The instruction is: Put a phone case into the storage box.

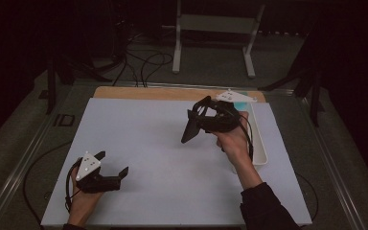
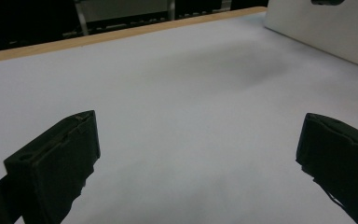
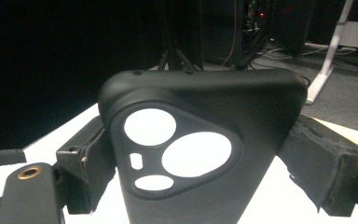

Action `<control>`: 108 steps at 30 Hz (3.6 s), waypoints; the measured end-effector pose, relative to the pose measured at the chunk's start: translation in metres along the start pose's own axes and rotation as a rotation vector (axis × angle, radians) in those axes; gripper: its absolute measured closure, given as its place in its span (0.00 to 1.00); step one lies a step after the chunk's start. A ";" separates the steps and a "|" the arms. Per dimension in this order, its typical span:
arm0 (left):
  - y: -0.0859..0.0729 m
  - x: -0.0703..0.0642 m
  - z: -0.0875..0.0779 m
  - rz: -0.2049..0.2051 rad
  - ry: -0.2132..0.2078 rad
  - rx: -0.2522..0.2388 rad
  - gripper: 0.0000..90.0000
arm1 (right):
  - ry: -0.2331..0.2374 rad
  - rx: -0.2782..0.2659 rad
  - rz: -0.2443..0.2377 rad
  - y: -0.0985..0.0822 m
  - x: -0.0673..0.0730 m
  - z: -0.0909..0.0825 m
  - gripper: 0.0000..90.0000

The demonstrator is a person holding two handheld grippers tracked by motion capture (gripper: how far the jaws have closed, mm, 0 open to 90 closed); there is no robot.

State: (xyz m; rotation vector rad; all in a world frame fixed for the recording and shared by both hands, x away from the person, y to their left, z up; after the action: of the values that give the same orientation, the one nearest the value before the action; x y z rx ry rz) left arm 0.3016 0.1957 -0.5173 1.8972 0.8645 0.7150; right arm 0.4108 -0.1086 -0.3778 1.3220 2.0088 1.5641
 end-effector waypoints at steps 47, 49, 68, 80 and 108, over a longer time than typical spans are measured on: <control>0.000 -0.001 0.001 0.003 -0.002 0.004 0.00 | -0.160 -0.049 0.033 0.034 -0.063 -0.002 0.17; 0.000 -0.001 0.001 0.004 -0.002 0.006 0.00 | -0.166 -0.050 0.034 0.036 -0.065 -0.003 0.17; -0.001 -0.001 0.001 0.007 0.000 0.007 0.00 | -0.241 -0.066 0.046 0.046 -0.090 -0.010 0.17; -0.001 -0.002 0.002 0.010 -0.002 0.008 0.00 | -0.290 -0.068 0.068 0.046 -0.109 -0.014 0.17; -0.001 -0.002 0.003 0.014 -0.001 0.015 0.00 | -0.448 -0.073 0.081 0.051 -0.156 -0.037 0.17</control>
State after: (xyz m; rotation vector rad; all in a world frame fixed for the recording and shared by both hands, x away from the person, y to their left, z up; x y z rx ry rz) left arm 0.3019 0.1931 -0.5196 1.9187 0.8594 0.7177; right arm 0.4956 -0.2533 -0.3672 1.5731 1.6275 1.2197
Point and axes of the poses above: each handheld gripper's, and its own axes: z roughly forward along the jaws, y roughly out of its top, x roughly to its left, the point moved 7 cm from there along z, roughly forward along the jaws, and after that the axes turned 10 degrees about z, right-handed, at the moved point
